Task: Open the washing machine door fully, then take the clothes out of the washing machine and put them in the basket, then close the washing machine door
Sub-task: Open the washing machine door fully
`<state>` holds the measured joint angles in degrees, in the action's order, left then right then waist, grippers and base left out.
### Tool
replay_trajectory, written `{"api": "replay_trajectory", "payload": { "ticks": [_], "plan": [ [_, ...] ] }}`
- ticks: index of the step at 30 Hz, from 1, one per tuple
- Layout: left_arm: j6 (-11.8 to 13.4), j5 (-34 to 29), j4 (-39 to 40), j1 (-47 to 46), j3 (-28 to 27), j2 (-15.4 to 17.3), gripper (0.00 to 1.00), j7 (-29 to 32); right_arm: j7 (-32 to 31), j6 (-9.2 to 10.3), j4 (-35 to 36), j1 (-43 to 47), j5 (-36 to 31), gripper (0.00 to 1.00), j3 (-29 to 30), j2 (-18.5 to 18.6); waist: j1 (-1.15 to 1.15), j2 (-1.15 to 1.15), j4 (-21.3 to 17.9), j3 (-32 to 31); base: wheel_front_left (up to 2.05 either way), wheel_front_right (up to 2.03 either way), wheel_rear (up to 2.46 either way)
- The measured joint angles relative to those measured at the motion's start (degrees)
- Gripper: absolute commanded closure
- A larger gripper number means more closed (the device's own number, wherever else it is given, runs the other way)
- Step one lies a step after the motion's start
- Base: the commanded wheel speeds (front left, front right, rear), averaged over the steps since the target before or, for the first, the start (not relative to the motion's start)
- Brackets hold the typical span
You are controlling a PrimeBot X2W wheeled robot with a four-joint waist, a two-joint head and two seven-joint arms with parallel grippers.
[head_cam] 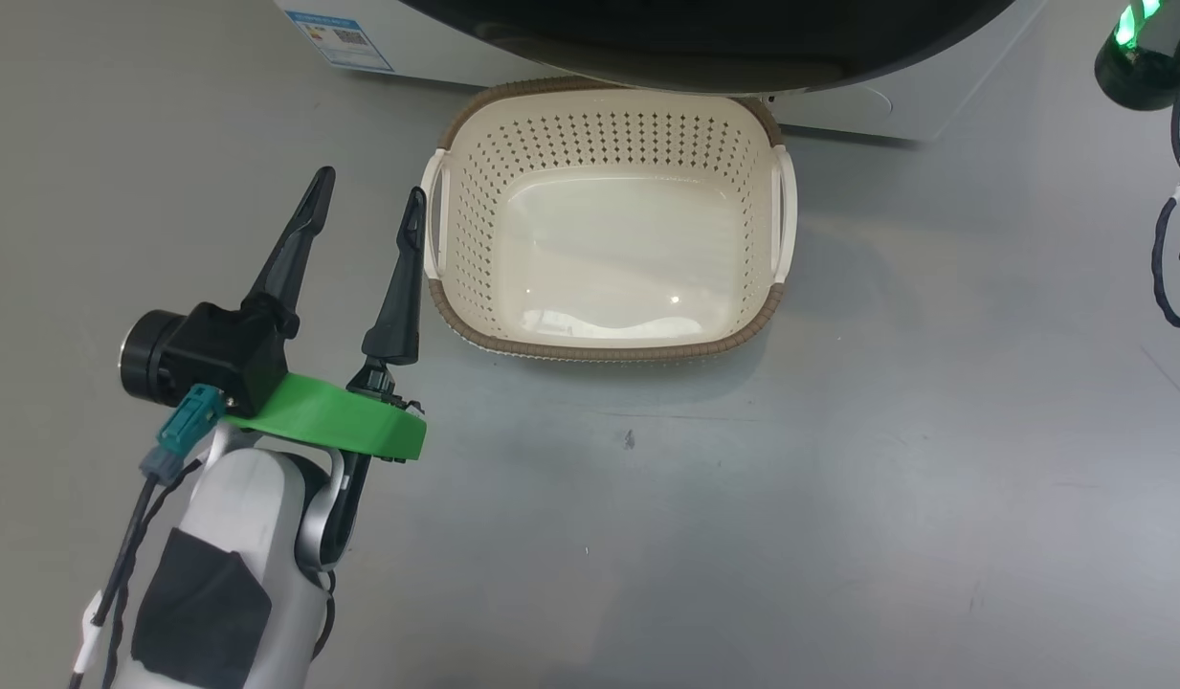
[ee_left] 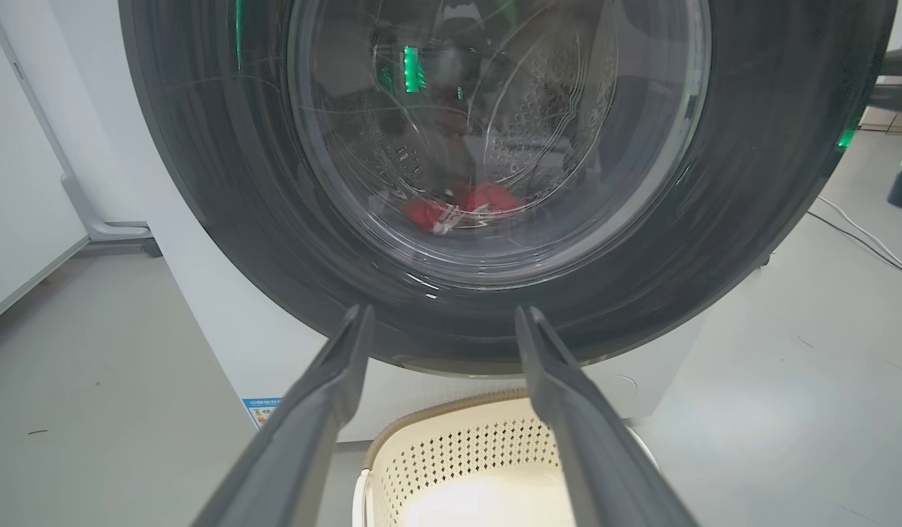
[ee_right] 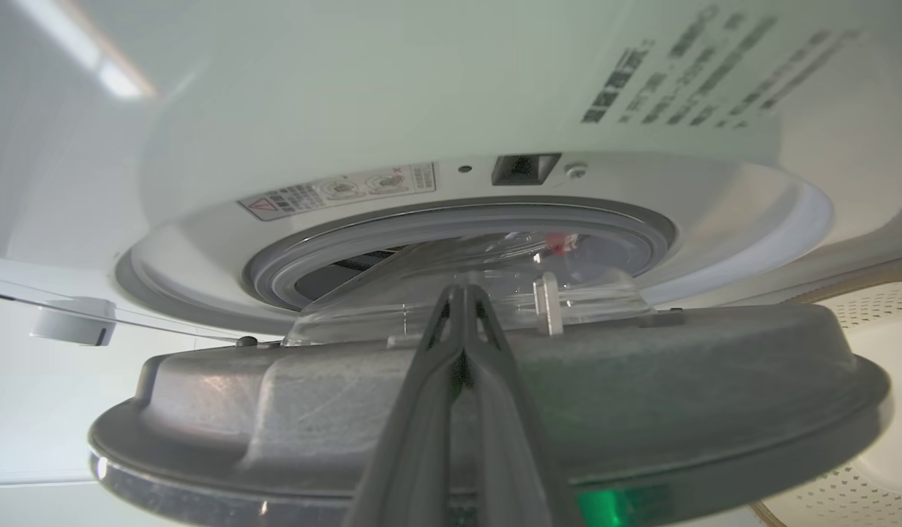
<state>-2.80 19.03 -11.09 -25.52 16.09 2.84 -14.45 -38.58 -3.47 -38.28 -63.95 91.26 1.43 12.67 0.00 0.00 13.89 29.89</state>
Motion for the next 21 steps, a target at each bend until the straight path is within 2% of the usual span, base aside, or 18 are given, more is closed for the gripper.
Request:
{"api": "replay_trajectory", "payload": {
  "ticks": [21],
  "plan": [
    [0.0, -0.7, -3.0, 2.6, -0.3, -0.1, 0.0, 0.0, -6.2, -2.52, -0.5, 10.0, 1.9, 1.0, -1.9, -2.4, 0.0, 0.0, -1.5, -5.5, 0.0, 0.0, 0.0]
  ]
}}
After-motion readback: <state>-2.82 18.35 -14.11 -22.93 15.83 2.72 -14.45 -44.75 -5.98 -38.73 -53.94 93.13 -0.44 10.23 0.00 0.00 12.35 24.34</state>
